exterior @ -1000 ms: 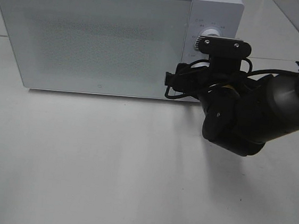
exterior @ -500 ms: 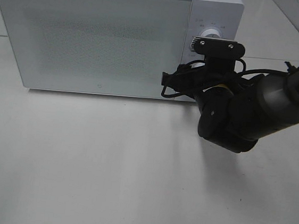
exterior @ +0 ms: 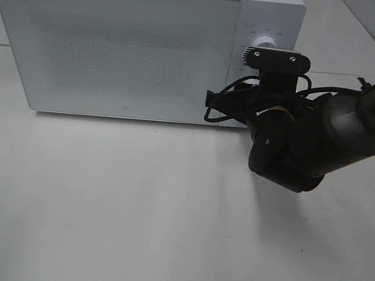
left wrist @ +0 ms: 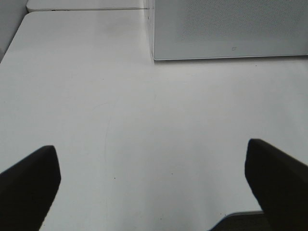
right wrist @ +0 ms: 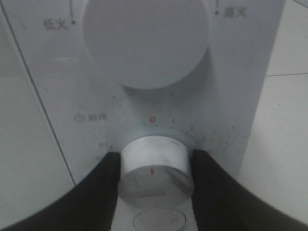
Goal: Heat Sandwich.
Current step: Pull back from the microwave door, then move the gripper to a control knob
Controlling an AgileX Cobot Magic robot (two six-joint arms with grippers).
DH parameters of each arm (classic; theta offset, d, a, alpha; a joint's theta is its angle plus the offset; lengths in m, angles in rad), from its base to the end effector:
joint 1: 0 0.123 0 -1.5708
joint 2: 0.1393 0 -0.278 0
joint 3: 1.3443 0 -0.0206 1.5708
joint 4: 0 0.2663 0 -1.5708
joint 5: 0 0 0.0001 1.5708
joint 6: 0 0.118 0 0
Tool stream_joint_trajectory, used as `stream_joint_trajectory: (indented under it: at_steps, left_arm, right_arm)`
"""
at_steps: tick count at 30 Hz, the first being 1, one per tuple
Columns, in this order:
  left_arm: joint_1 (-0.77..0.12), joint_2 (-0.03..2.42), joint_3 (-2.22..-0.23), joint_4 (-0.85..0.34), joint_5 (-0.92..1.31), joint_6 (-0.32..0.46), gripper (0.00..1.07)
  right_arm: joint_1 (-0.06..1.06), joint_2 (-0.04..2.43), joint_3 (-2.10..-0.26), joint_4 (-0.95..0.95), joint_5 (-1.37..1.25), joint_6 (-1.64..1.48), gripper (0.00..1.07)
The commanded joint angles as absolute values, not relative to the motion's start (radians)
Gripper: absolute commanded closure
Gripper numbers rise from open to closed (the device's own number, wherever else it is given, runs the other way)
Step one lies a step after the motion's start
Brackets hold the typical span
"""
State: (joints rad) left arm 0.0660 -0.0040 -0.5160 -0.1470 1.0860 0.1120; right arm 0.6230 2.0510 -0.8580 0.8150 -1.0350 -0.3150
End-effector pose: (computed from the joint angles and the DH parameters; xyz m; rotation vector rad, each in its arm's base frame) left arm 0.0365 -0.0129 0.2758 0.0577 2.0406 -0.0646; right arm 0.3585 0.1667 0.0978 0.0814 1.7621 -0.0323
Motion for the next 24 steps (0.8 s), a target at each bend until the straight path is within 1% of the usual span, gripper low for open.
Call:
stream_joint_trajectory:
  at_steps: [1,13,18,21,22,24]
  left_arm:
    - [0.070,-0.027,-0.517,-0.147,1.077,0.113,0.09]
    - [0.070,-0.027,-0.517,-0.147,1.077,0.113,0.09]
    - [0.070,-0.027,-0.517,-0.147,1.077,0.113,0.09]
    - [0.070,-0.027,-0.517,-0.147,1.077,0.113,0.09]
    - [0.070,-0.027,-0.517,-0.147,1.077,0.113,0.09]
    - [0.070,-0.027,-0.517,-0.147,1.077,0.113,0.09]
  right_arm:
    - [0.620,2.049,-0.868,0.793,-1.078,-0.317,0.99]
    - [0.621,2.049,-0.868,0.773,-1.113,-0.287,0.99]
    - [0.621,2.049,-0.868,0.733,-1.127,-0.138,1.00]
    - [0.621,2.049,-0.868,0.691,-1.146,0.023,1.00]
    - [0.621,2.049,-0.868,0.691,-1.146,0.023,1.00]
    - [0.621,2.049,-0.868,0.655,-1.166,0.160,1.00]
